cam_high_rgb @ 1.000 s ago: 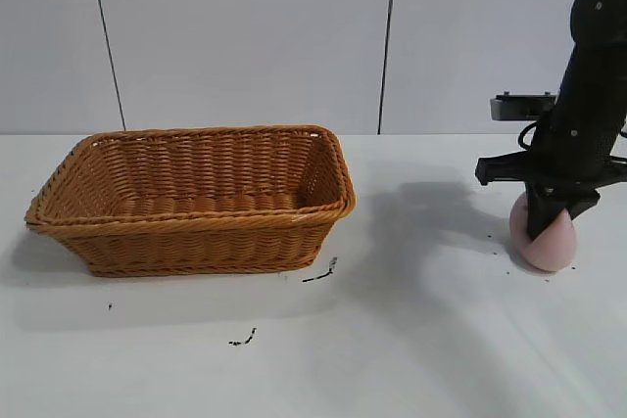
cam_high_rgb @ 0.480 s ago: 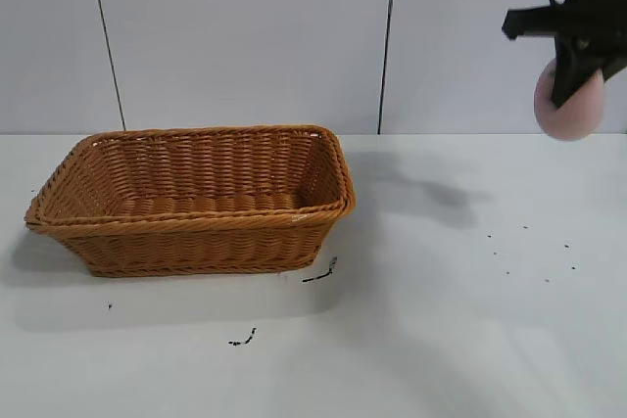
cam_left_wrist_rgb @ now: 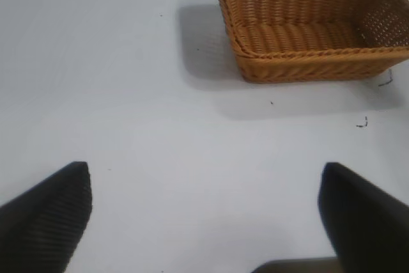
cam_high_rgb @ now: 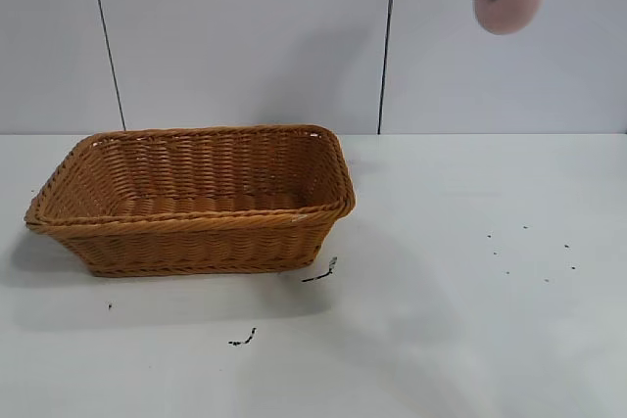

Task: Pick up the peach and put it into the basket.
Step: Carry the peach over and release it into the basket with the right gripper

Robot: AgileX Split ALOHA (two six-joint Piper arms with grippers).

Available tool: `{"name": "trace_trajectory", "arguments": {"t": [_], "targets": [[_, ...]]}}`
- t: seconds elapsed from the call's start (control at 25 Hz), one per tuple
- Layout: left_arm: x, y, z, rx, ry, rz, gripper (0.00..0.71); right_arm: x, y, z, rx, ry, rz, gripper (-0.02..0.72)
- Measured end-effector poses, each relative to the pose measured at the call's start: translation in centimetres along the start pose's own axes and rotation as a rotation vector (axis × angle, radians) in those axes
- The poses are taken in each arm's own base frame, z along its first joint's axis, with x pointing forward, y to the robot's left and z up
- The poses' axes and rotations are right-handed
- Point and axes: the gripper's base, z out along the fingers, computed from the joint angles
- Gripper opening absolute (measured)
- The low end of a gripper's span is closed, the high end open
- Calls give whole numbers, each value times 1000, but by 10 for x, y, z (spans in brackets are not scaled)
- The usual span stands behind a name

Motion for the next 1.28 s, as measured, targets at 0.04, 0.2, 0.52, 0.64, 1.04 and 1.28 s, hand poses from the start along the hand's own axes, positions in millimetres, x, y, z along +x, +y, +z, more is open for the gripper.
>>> {"name": "trace_trajectory", "arguments": {"t": [0.04, 0.2, 0.52, 0.64, 1.04, 1.28], "targets": [[0, 0, 0, 0, 0, 0, 693, 0, 15, 9, -17, 10, -28, -7], [0, 0, 0, 0, 0, 0, 693, 6, 62, 50, -62, 53, -114, -8], [0, 0, 0, 0, 0, 0, 693, 19, 89, 138, -78, 48, -184, -8], [0, 0, 0, 0, 0, 0, 693, 23, 89, 163, -73, 29, -185, -8], [0, 0, 0, 0, 0, 0, 693, 32, 88, 191, -69, 36, -184, 241], [0, 0, 0, 0, 0, 0, 693, 30, 88, 187, -69, 46, -186, 659]]}}
